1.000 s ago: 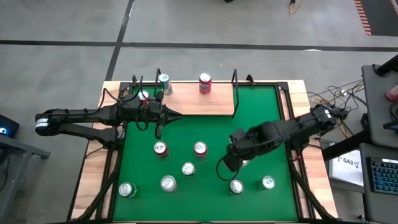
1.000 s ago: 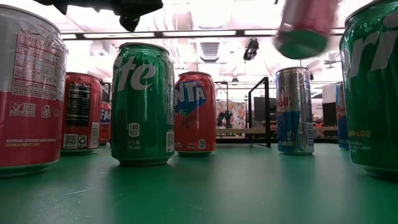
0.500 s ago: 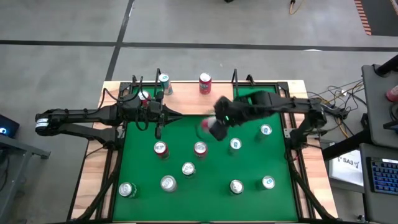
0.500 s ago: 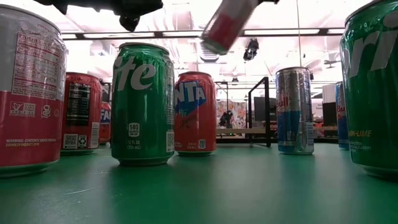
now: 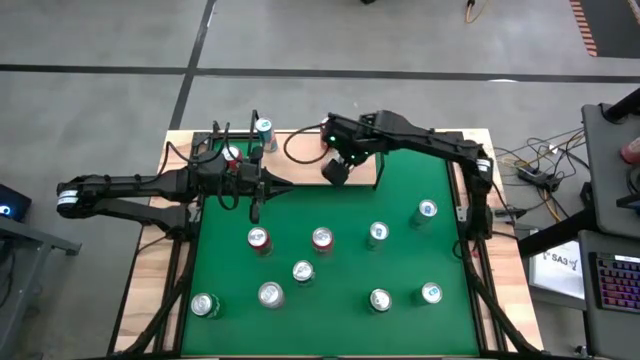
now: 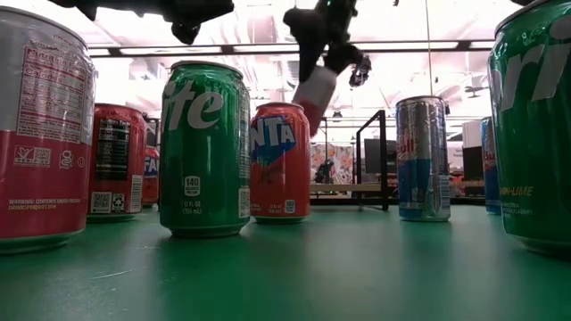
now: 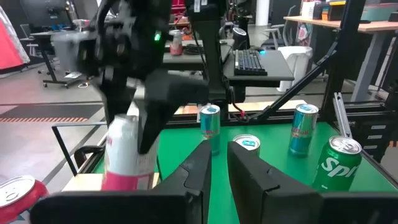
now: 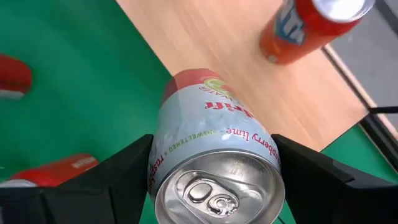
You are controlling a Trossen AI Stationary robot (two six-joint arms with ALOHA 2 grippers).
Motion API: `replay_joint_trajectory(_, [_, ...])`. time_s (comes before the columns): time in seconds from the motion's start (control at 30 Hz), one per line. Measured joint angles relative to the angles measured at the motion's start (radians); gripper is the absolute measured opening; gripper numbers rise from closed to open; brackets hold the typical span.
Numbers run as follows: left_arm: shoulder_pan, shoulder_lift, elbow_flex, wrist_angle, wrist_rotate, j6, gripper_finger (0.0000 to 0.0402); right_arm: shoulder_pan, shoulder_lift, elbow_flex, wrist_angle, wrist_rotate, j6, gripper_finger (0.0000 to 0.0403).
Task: Pick and place cans onto a shelf
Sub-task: Put the right pink white soda can on the shelf
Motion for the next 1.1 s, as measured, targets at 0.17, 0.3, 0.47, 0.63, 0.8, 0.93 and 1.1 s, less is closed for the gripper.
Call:
replay_joint_trajectory(0.17, [0.0, 0.0, 0.0, 0.0, 0.0, 0.011, 0.0036, -0.034, 0.063, 0.022, -0.085, -0.011, -0.038, 0.0281])
replay_joint_trajectory(0.3, [0.0, 0.0, 0.0, 0.0, -0.001, 0.015, 0.0036, -0.047, 0.103, 0.029, -0.147, 0.01, -0.05, 0.0281])
replay_joint_trajectory(0.47, [0.0, 0.0, 0.0, 0.0, -0.001, 0.016, 0.0036, -0.058, 0.143, 0.029, -0.176, 0.01, -0.076, 0.0281])
replay_joint_trajectory(0.63, [0.0, 0.0, 0.0, -0.001, -0.001, 0.016, 0.0036, -0.074, 0.158, 0.031, -0.175, 0.012, -0.093, 0.0281])
replay_joint_trajectory(0.8, [0.0, 0.0, 0.0, -0.005, -0.001, 0.016, 0.0036, -0.091, 0.158, 0.031, -0.164, 0.012, -0.092, 0.0284])
replay_joint_trajectory(0.93, [0.0, 0.0, 0.0, -0.005, -0.002, 0.033, 0.0036, -0.111, 0.158, 0.031, -0.156, 0.011, -0.052, 0.0286])
replay_joint_trajectory(1.1, [0.0, 0.0, 0.0, -0.005, -0.002, 0.034, 0.0036, -0.129, 0.158, 0.031, -0.157, 0.013, -0.02, 0.0288])
